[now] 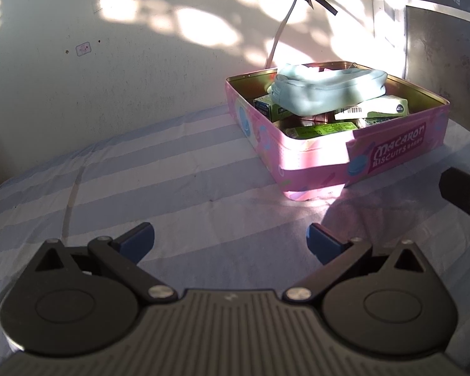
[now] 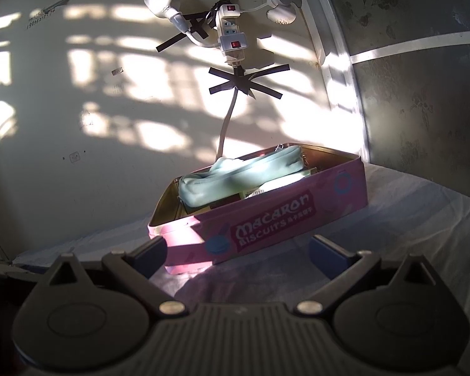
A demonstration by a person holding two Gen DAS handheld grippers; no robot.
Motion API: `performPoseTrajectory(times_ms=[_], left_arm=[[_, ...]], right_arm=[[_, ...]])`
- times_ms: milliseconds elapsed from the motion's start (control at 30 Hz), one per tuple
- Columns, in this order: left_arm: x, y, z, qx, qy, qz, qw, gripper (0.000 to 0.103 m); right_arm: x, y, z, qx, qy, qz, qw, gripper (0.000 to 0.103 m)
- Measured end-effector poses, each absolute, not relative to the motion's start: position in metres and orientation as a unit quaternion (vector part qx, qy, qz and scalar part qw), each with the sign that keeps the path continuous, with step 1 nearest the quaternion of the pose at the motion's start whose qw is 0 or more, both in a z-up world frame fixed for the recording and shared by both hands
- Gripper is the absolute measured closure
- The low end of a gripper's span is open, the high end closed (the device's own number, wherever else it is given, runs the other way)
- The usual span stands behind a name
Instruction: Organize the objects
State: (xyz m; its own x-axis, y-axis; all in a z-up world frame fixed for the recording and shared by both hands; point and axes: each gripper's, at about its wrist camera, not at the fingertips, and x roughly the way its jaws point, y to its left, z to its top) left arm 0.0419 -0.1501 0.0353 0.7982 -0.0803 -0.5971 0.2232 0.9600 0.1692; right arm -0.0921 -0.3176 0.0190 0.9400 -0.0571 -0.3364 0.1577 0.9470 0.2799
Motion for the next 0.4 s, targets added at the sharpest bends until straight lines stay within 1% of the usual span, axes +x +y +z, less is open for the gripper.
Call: performPoseTrajectory(times_ms=[400], left_arm=[[0.0436,-0.1465,0.0336,0.106,0.313,-0.098,0.939,0.000]], right_arm=[[-0.0905,-0.3176,0.0177,0.153,0.166,-0.055,0.973,0.003]])
